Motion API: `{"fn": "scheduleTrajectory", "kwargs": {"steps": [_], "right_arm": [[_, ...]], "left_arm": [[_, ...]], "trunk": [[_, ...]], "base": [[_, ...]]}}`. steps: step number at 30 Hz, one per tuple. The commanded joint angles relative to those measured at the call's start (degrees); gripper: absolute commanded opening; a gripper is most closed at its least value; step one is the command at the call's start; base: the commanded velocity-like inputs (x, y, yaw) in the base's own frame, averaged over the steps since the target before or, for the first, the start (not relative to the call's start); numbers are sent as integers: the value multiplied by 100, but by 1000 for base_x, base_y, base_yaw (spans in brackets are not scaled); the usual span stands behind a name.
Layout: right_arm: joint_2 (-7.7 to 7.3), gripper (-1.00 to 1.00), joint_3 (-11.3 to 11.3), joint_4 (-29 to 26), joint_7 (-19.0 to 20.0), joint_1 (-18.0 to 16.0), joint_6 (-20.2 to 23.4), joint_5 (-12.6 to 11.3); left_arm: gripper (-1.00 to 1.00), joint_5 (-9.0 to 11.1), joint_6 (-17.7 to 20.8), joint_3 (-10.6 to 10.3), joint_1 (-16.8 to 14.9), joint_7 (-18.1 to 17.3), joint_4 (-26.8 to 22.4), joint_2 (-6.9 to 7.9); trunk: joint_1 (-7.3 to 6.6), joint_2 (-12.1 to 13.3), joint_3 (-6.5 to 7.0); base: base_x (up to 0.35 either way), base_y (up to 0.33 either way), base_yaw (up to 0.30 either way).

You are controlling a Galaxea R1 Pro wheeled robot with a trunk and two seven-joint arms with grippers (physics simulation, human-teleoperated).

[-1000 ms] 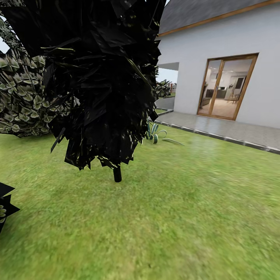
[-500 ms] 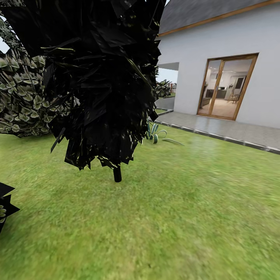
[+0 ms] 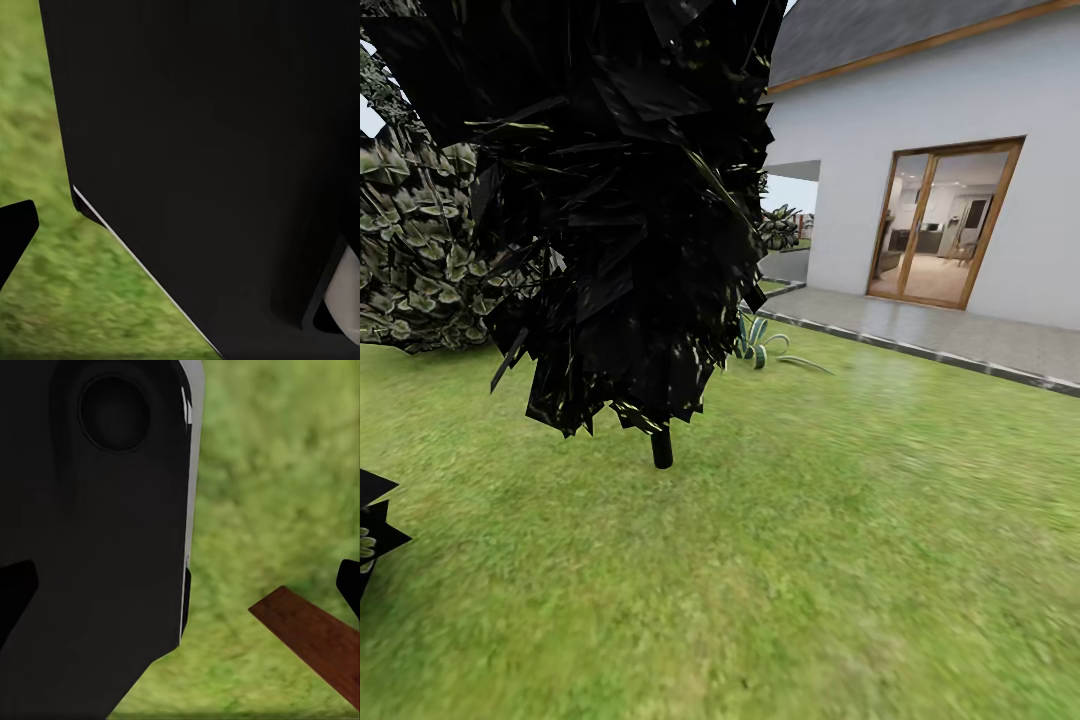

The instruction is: Take the three Easter eggs out of the wicker basket on the lawn in the garden, then place them on the lawn next to a single tree (choose any tree) so that all three eggs are next to the same tree and none are left in the basket.

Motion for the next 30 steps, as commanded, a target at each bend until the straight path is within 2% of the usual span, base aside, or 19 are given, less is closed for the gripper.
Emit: {"fn": "scheduleTrajectory", "kwargs": {"steps": [1, 30], "right_arm": [[0, 100, 24, 11, -1, -7, 3, 6], [0, 100, 24, 11, 1, -7, 3, 7]], "left_arm": [[100, 7, -2, 0, 3, -1, -8, -1], [100, 7, -2, 0, 3, 1, -8, 0]], "trunk": [[0, -2, -4], [0, -2, -4]], "base": [[0, 0, 0], [0, 0, 0]]}}
